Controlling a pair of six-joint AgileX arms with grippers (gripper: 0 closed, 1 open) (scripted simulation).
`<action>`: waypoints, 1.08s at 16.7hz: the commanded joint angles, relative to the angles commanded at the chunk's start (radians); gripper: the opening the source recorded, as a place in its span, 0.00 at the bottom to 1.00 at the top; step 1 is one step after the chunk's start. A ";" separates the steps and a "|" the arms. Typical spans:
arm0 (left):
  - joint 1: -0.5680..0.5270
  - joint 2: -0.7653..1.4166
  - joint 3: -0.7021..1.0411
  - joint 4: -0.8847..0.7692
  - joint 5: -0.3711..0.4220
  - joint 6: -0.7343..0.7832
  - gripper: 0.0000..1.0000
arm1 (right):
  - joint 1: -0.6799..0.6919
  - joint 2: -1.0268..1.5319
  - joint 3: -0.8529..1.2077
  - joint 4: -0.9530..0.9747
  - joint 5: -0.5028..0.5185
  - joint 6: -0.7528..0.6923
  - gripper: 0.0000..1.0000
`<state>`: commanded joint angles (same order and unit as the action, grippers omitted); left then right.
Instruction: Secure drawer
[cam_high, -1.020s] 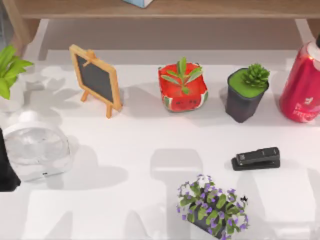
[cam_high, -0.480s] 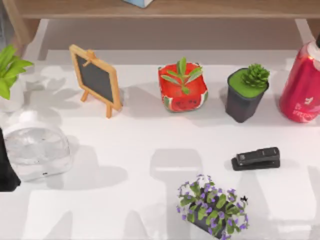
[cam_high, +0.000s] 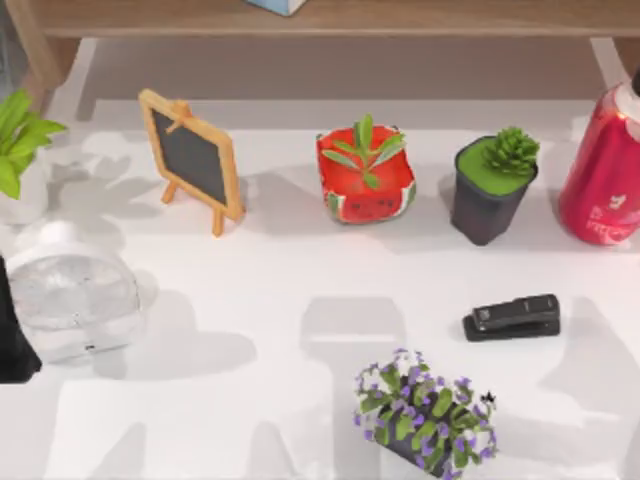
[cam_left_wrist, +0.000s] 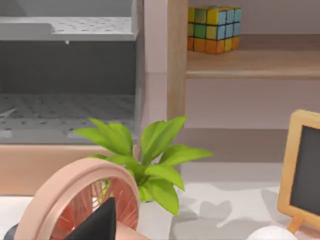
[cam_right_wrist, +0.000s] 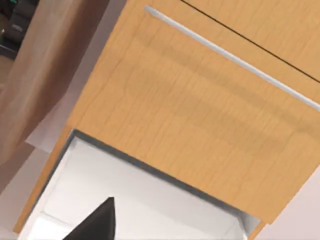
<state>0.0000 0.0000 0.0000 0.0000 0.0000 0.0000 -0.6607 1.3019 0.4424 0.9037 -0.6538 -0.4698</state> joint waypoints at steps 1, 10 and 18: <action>0.000 0.000 0.000 0.000 0.000 0.000 1.00 | -0.008 0.055 -0.001 0.053 -0.005 -0.080 1.00; 0.000 0.000 0.000 0.000 0.000 0.000 1.00 | -0.069 0.547 -0.013 0.522 -0.046 -0.800 1.00; 0.000 0.000 0.000 0.000 0.000 0.000 1.00 | -0.087 0.734 -0.008 0.710 -0.061 -1.082 1.00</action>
<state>0.0000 0.0000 0.0000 0.0000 0.0000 0.0000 -0.7475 2.0356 0.4344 1.6140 -0.7144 -1.5516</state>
